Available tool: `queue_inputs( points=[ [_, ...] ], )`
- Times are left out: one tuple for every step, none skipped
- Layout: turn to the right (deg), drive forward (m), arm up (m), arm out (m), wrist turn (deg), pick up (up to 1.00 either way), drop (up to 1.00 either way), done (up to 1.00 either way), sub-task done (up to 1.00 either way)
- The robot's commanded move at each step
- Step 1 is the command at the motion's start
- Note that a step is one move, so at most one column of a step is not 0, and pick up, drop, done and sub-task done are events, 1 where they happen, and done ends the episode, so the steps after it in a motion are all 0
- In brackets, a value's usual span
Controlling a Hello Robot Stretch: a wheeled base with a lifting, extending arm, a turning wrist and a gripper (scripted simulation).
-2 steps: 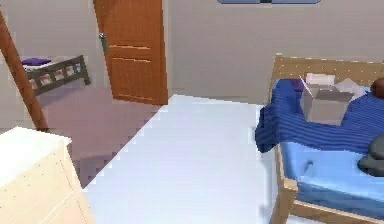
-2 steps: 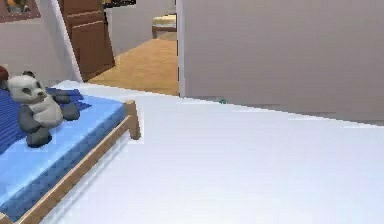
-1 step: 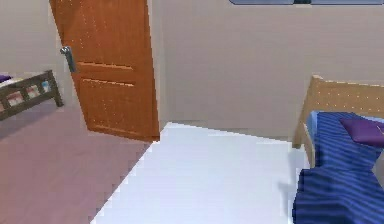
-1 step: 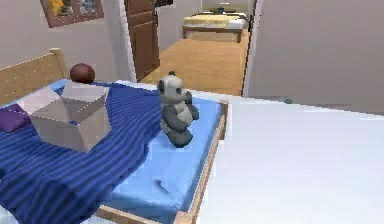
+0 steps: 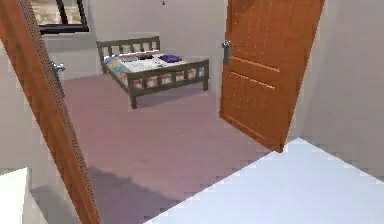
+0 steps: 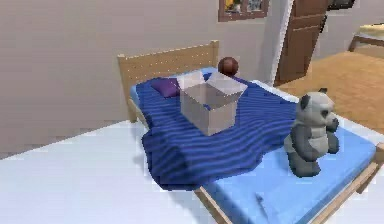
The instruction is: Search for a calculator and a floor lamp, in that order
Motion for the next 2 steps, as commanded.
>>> queue_inputs(
  points=[
    [0.0, 0.9, 0.0, 0.0, 0.0, 0.0, 0.0, 0.0, 0.0],
    [-33.0, 0.0, 0.0, 0.0, 0.0, 0.0, 0.0, 0.0, 0.0]
  ],
)
